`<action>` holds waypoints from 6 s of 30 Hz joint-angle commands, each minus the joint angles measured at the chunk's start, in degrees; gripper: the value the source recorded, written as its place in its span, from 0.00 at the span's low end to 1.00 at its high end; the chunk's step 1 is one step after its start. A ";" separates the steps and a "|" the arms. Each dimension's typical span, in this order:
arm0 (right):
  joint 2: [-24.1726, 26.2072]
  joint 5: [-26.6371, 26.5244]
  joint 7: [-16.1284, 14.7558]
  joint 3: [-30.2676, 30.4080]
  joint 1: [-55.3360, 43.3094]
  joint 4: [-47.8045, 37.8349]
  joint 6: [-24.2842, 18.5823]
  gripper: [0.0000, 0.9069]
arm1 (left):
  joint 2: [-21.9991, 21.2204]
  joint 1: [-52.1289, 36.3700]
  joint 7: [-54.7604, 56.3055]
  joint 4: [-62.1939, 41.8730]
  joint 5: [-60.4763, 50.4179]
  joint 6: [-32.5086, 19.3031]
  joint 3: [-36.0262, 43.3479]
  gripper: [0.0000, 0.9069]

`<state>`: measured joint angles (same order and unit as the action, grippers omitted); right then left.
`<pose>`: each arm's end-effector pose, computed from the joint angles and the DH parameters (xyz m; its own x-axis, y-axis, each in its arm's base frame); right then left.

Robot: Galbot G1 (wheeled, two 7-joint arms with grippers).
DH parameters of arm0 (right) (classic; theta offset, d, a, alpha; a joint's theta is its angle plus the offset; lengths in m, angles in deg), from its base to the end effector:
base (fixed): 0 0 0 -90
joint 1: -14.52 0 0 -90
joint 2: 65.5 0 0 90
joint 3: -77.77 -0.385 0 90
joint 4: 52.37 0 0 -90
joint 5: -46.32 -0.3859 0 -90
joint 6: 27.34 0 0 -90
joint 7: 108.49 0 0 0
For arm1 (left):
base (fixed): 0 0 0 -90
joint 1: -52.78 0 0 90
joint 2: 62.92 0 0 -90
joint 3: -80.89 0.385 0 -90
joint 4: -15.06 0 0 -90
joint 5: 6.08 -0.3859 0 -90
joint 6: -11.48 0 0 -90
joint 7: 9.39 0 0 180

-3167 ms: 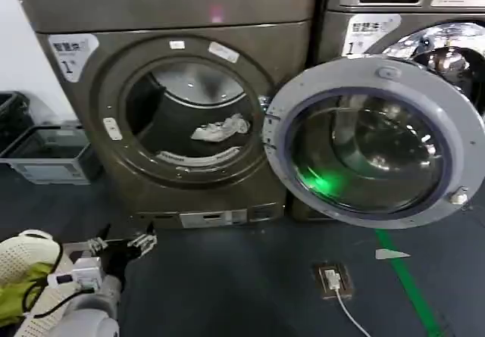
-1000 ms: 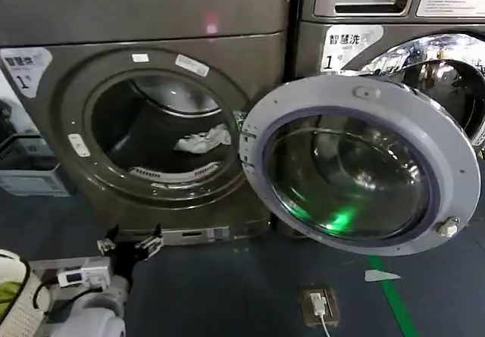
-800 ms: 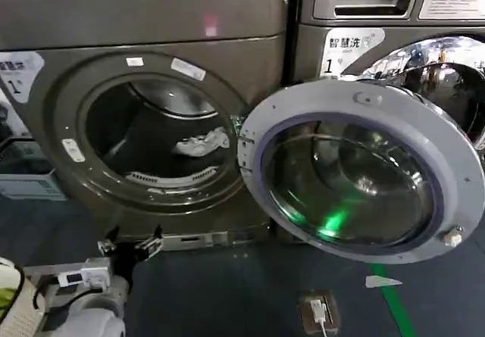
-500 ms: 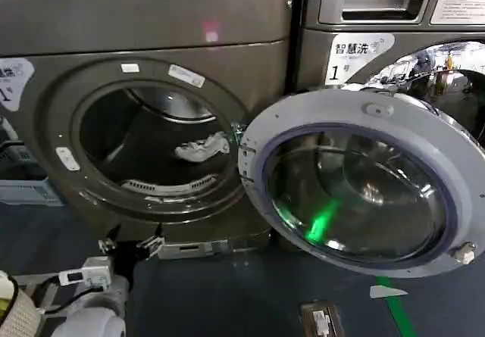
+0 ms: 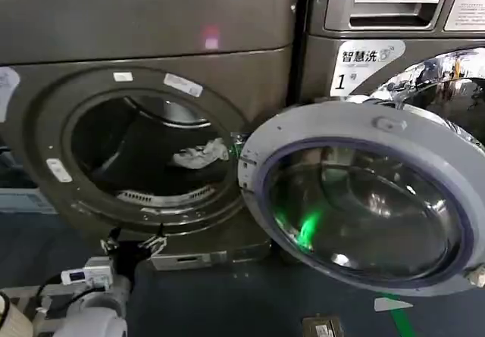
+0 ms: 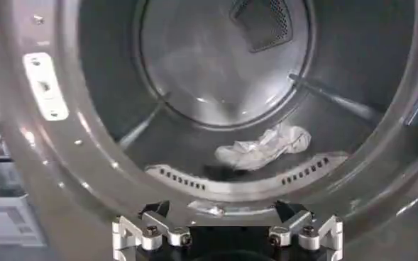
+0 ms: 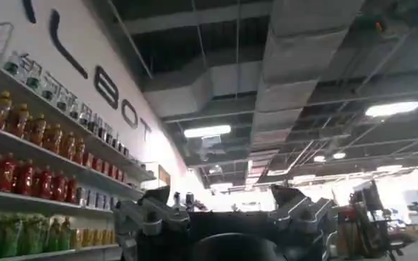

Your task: Grasp the clothes from the dryer.

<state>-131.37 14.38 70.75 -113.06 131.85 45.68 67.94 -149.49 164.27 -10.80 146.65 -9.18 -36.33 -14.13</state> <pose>-0.1320 -0.4778 -0.0991 -0.1007 0.8747 -0.4742 0.9873 0.1466 0.0608 0.2210 0.0329 -0.2236 -0.9241 -0.0996 0.3690 -0.0553 0.9901 0.1288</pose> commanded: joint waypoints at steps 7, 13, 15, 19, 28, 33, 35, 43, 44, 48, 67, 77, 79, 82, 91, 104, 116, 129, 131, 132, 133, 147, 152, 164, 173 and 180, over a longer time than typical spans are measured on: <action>-0.13 0.00 -0.01 -0.08 -0.07 0.03 0.03 1.00 | -0.21 -0.34 -0.03 -0.64 -0.53 2.81 0.12 1.00; -0.52 0.03 -0.04 0.00 -0.14 -0.01 -0.01 1.00 | -0.13 0.13 -0.60 -0.48 -0.57 2.81 0.35 1.00; -0.60 0.02 -0.05 0.06 -0.17 0.11 0.00 1.00 | -0.15 0.14 -0.32 -0.61 -0.68 2.81 0.38 1.00; -0.63 0.02 -0.04 0.07 -0.11 0.06 -0.01 1.00 | -0.12 0.22 0.31 -0.82 -0.65 2.81 0.33 1.00; -0.69 0.07 -0.12 0.12 -0.14 0.11 0.00 1.00 | -0.12 0.14 0.36 -1.06 -1.62 2.81 0.74 1.00; -0.96 0.13 0.25 0.31 -0.15 0.10 -0.04 1.00 | 0.36 -0.05 0.38 -1.35 -2.09 2.81 0.96 1.00; -1.05 0.18 0.69 0.68 -0.04 0.12 -0.21 1.00 | 0.36 -0.26 0.50 -1.57 -1.73 2.81 0.99 1.00; -1.35 0.41 0.48 0.78 0.41 -0.12 -0.92 1.00 | -0.30 -3.65 0.23 -4.53 -0.29 2.81 1.57 1.00; -1.35 0.42 0.47 0.77 0.43 -0.16 -1.01 1.00 | -0.47 -4.36 0.19 -5.22 -0.54 2.81 1.71 1.00; -1.26 0.41 0.49 0.83 0.50 -0.21 -1.10 1.00 | -0.35 -9.64 -0.30 -10.53 -0.79 1.27 2.58 1.00; -1.34 0.33 0.37 1.11 0.37 0.09 -1.36 1.00 | -1.94 -37.91 -2.80 -43.45 -5.29 -10.35 4.21 1.00; -1.32 0.41 0.36 1.48 0.01 0.06 -1.36 1.00 | -2.28 -48.89 -4.66 -59.62 -7.52 -15.10 2.78 1.00; -1.31 0.43 0.36 1.47 0.01 0.06 -1.37 1.00 | -2.38 -50.30 -4.83 -61.80 -8.29 -15.44 2.60 1.00; -1.30 0.43 0.36 1.43 0.05 0.05 -1.37 1.00 | -2.48 -52.09 -4.82 -64.56 -9.07 -16.49 2.43 1.00; -1.26 0.44 0.17 1.59 0.42 0.26 -1.38 1.00 | -1.18 -56.97 -20.04 -71.40 -38.13 -18.51 1.39 1.00; -1.46 0.56 0.16 3.07 -0.09 0.64 -1.50 1.00 | 1.35 -66.90 -47.00 -82.31 -81.97 -61.97 -1.13 1.00; -1.58 0.60 0.14 3.02 0.44 0.39 -1.76 1.00 | 2.67 -72.86 -64.95 -87.87 -74.29 -60.24 -1.40 1.00; -1.66 1.25 0.11 3.64 0.34 0.33 -2.10 1.00 | 4.80 -75.06 -68.26 -91.39 -67.33 -60.40 -0.66 1.00; -1.80 2.00 0.10 4.01 0.16 0.17 -2.40 1.00 | 4.88 -75.63 -68.09 -93.18 -66.42 -60.34 -0.89 1.00; -1.83 1.98 0.10 4.06 0.17 0.13 -2.36 1.00 | 4.99 -75.86 -68.04 -93.77 -65.60 -60.23 -0.86 1.00; -1.81 2.00 0.10 4.04 0.18 0.05 -2.39 1.00 | 5.10 -75.90 -68.31 -94.06 -65.01 -60.00 -0.74 1.00; -1.85 2.19 0.05 4.82 0.32 -0.68 -2.70 1.00 | 5.61 -76.63 -67.18 -100.39 -63.73 -58.82 -1.10 1.00; -2.00 2.18 0.04 4.88 0.37 -0.53 -2.78 1.00 | 5.66 -76.93 -66.23 -102.74 -63.21 -58.64 -1.72 1.00; -2.54 2.14 0.07 5.24 0.45 -0.27 -2.91 1.00 | 5.85 -76.87 -60.98 -107.53 -63.08 -57.78 -2.24 1.00; -2.46 2.08 0.09 5.51 0.15 -0.36 -2.95 1.00 | 6.34 -76.86 -65.54 -109.54 -59.76 -57.43 -3.16 0.28; -2.50 2.08 0.14 5.74 0.01 -0.46 -2.99 1.00 | 6.45 -76.64 -66.06 -109.92 -58.34 -58.47 -3.22 0.00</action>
<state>-133.95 16.47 70.85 -107.33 131.84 45.24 64.97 -143.04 87.17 -75.05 38.07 -70.01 -94.43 -17.22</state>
